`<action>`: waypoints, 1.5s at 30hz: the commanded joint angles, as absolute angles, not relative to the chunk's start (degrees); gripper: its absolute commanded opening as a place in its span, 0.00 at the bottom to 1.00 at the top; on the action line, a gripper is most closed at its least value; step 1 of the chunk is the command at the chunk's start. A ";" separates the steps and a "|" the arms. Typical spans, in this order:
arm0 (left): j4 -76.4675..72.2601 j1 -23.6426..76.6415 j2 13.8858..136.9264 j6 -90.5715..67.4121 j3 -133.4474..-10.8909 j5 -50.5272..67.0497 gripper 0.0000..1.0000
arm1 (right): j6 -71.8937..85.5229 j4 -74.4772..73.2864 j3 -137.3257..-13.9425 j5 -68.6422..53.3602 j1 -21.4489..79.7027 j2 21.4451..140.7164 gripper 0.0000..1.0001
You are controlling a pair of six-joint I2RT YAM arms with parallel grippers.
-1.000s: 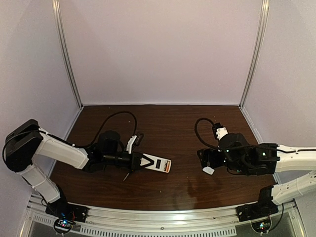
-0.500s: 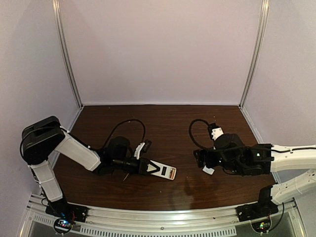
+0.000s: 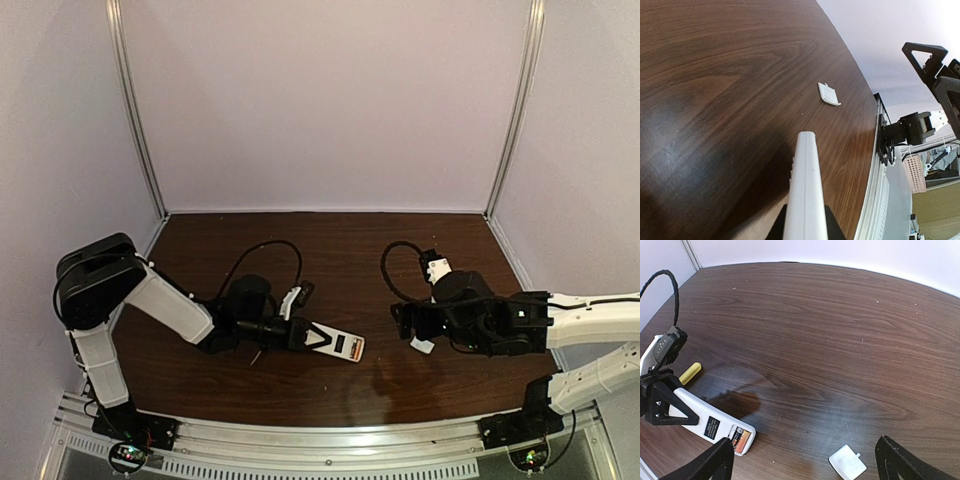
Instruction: Unload the batteries from the remote control
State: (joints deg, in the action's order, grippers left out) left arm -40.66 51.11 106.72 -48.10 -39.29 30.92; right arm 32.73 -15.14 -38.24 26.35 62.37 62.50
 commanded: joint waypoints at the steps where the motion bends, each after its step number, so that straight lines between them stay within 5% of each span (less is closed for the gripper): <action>1: -40.42 51.42 107.67 -47.37 -40.54 29.85 0.13 | 32.39 -14.66 -38.58 26.37 62.64 62.41 1.00; 19: -35.57 51.42 108.28 -44.99 -42.45 28.19 0.30 | 32.43 -14.36 -38.58 25.95 62.66 62.46 1.00; 31: -30.95 51.41 106.25 -43.60 -42.54 23.61 0.67 | 32.61 -15.18 -38.41 25.98 62.64 60.62 1.00; 45: -23.76 53.26 102.69 -41.10 -43.73 17.66 0.74 | 32.91 -16.18 -38.46 26.19 62.64 59.85 1.00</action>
State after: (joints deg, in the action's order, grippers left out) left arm -25.74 51.81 104.60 -43.11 -41.91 20.38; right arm 32.77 -14.85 -38.24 25.74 62.37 60.71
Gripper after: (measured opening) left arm 0.724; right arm 0.996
